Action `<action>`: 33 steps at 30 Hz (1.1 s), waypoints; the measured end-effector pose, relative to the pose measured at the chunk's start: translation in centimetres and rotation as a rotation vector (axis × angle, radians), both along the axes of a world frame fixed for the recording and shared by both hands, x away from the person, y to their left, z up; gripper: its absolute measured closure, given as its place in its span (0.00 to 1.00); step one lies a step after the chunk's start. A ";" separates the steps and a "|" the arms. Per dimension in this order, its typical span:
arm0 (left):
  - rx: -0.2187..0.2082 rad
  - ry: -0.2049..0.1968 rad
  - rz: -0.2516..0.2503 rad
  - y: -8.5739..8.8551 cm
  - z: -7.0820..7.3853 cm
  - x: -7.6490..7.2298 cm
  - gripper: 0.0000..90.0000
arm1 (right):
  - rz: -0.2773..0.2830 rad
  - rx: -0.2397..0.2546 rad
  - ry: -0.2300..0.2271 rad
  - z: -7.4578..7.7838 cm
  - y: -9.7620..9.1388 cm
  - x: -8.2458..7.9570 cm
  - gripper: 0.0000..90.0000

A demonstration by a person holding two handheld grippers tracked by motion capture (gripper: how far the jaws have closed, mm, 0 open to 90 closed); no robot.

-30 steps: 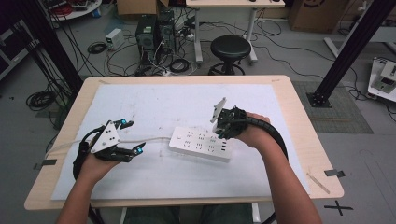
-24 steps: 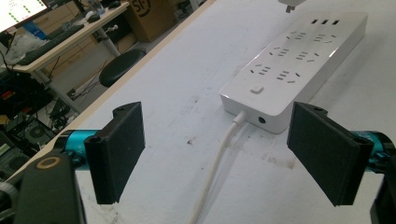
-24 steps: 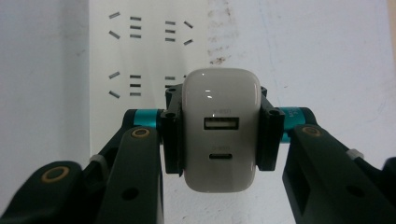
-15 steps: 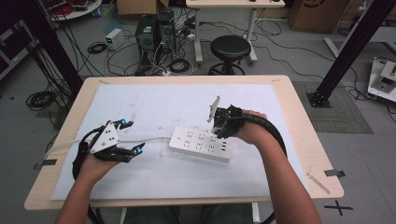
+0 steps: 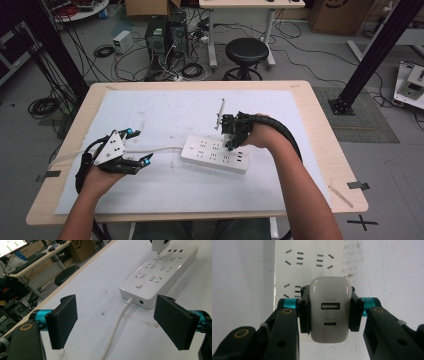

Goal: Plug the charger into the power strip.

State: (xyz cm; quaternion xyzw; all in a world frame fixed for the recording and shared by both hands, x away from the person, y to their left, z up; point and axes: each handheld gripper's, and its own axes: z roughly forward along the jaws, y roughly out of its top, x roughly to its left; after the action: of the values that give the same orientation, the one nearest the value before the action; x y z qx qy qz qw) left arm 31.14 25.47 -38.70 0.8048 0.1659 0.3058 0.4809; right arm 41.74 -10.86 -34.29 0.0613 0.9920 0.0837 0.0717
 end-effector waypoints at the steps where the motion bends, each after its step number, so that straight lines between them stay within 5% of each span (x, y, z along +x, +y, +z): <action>1: 0.000 0.001 0.001 0.1 0.0 0.0 0.21 | -0.005 -0.007 0.005 0.0 0.1 0.0 0.70; 19: -0.014 0.001 0.007 0.4 -0.3 0.1 0.21 | -0.033 -0.038 0.060 -1.2 0.9 0.2 0.71; 21: -0.011 0.000 0.007 0.3 -0.2 0.1 0.21 | -0.047 -0.072 0.067 -2.0 1.3 0.3 0.71; 33: -0.014 -0.006 0.006 0.1 -0.2 0.0 0.21 | -0.069 -0.046 0.068 -2.5 1.2 0.3 0.71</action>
State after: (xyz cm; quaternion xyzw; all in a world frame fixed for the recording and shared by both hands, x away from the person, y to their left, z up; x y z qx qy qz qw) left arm 31.11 25.52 -38.95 0.8000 0.1689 0.3085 0.4862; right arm 42.06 -9.66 -36.76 0.0964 0.9929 0.0561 0.0423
